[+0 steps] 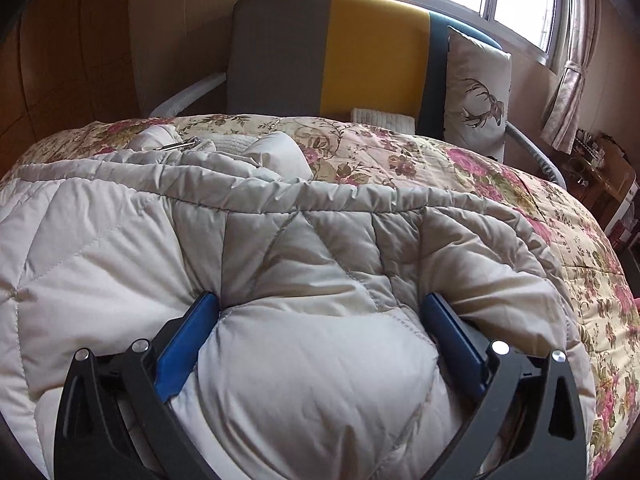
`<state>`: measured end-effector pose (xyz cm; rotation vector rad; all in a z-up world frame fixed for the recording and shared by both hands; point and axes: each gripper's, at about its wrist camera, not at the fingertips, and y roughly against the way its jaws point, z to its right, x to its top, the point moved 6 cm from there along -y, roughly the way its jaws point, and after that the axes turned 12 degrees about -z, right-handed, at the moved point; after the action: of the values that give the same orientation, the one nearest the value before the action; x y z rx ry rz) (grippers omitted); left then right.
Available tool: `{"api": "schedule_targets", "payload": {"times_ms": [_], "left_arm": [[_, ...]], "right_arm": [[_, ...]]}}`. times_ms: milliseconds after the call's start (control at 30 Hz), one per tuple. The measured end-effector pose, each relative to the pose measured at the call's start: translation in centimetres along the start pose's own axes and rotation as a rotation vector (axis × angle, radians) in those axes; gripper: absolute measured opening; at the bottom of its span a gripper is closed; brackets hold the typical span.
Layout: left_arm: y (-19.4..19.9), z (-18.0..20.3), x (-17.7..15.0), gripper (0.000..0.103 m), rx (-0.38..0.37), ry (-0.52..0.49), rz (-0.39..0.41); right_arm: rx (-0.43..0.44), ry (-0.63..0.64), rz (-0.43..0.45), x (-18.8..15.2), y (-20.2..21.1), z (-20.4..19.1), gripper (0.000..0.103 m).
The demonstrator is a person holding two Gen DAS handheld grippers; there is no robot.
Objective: Fold large clothes
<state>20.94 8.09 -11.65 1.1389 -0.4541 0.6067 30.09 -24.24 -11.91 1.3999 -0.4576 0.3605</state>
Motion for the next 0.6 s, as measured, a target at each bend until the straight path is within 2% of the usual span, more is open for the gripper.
{"api": "schedule_targets", "payload": {"times_ms": [200,333,467,600], "left_arm": [[1.8,-0.9,-1.8,0.093,0.005,0.033,0.022],[2.9,-2.7,-1.7,0.093,0.034,0.116,0.064],[2.1,-4.6,-2.8,0.093,-0.014,0.228,-0.006],[2.0,-4.6,-3.9,0.093,-0.06,0.244,-0.021]], "right_arm": [[-0.028,0.012,0.001,-0.2,2.0,0.0,0.101],[-0.073,0.013,0.054,-1.3,5.4,0.4,0.101],[-0.091,0.002,0.126,-3.3,8.6,0.7,0.101],[-0.086,-0.034,0.186,-5.6,9.9,1.1,0.101]]}}
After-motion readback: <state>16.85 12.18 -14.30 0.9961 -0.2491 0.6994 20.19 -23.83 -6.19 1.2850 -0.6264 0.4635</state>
